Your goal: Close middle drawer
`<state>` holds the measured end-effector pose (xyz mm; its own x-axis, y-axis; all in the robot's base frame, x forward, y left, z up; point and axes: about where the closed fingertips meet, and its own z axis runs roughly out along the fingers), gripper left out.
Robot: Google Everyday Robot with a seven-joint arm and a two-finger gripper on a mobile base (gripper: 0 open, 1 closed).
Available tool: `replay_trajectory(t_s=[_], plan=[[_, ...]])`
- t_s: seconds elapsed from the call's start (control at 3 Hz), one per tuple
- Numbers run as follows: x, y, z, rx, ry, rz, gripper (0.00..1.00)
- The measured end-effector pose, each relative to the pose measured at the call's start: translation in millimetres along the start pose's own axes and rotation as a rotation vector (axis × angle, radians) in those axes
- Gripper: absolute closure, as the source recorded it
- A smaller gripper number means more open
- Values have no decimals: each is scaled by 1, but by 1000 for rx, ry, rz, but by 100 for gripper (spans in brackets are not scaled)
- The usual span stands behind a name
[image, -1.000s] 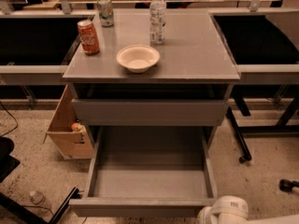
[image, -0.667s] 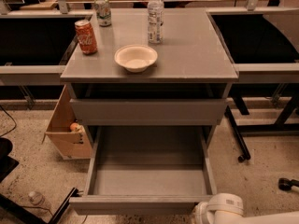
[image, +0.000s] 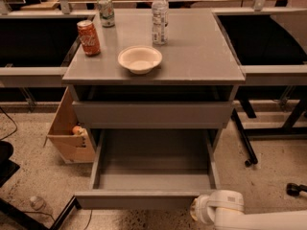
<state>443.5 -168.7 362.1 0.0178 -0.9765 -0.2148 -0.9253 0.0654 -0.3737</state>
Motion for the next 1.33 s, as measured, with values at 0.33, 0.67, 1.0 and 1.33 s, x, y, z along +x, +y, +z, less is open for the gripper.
replay_trajectory(t_s=[0.33,0.67,1.0,1.33], plan=[[-4,-10,-1,25,-12,-6,100],[-16,-60,-9,139,-67,-17,100],[-16,-61,-10,145,-69,-18,100],[-22,-96,-22,220,-96,-34,100]])
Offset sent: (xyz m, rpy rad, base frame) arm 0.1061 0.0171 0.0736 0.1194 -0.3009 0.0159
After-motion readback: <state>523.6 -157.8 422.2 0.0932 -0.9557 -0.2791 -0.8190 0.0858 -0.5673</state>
